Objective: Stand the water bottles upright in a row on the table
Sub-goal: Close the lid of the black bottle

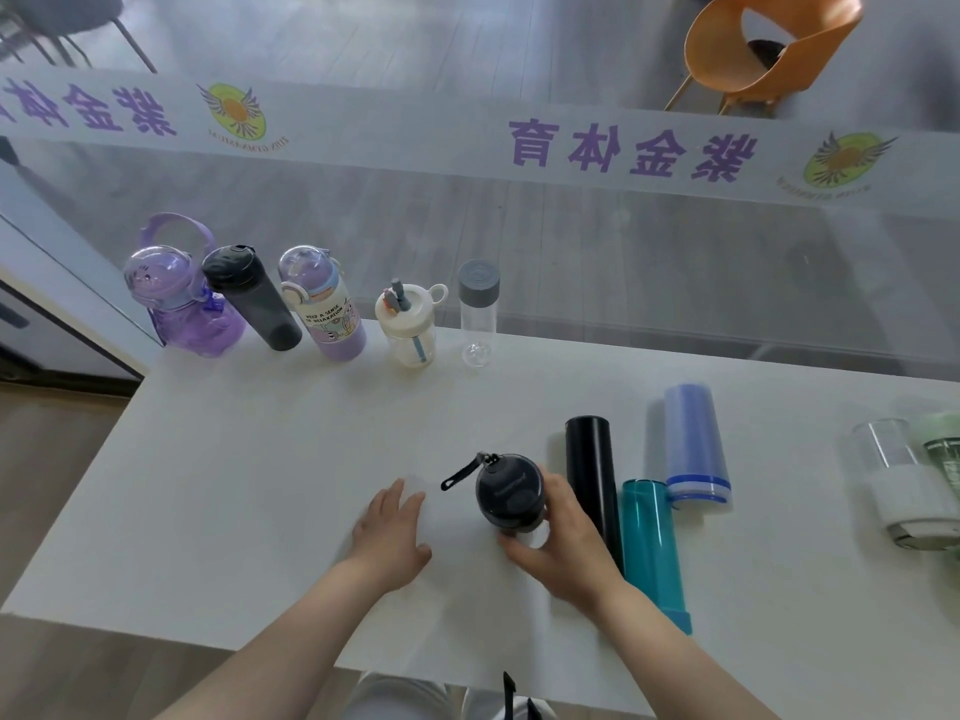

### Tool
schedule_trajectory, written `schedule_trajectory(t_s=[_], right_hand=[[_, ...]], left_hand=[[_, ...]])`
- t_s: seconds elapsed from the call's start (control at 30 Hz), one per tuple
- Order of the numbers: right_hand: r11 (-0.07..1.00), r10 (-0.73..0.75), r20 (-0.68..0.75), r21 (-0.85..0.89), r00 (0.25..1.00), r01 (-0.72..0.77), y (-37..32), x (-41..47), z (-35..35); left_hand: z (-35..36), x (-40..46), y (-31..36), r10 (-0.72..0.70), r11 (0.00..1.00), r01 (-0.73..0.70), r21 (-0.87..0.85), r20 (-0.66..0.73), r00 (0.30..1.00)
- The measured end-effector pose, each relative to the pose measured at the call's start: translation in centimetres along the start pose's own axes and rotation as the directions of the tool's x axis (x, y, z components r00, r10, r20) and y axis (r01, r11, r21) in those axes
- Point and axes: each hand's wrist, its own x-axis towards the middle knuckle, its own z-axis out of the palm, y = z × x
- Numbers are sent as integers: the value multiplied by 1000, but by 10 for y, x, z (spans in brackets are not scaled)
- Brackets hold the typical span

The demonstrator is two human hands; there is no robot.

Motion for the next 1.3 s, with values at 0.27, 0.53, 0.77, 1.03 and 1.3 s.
schedule_trajectory(t_s=[0.27,0.53,0.77,1.03,1.3], right_hand=[[993,115,-90,38,989,-112,0,11,0],[979,201,-152,2,968,-203,-3,66,-13],[961,255,-255,-39,932,-274,6,130,-34],[951,282,-290,-46,915,-307,9,186,-48],[945,294,-328,-40,898,-324,13,210,-49]], left_hand=[[-10,16,-9,-27,998,27,58,-6,1000],[-10,21,-12,-39,990,38,135,8,999],[-11,23,-10,-48,990,44,132,30,998],[-10,26,-10,-62,987,53,153,53,997],[-10,26,-10,-58,985,46,166,72,996]])
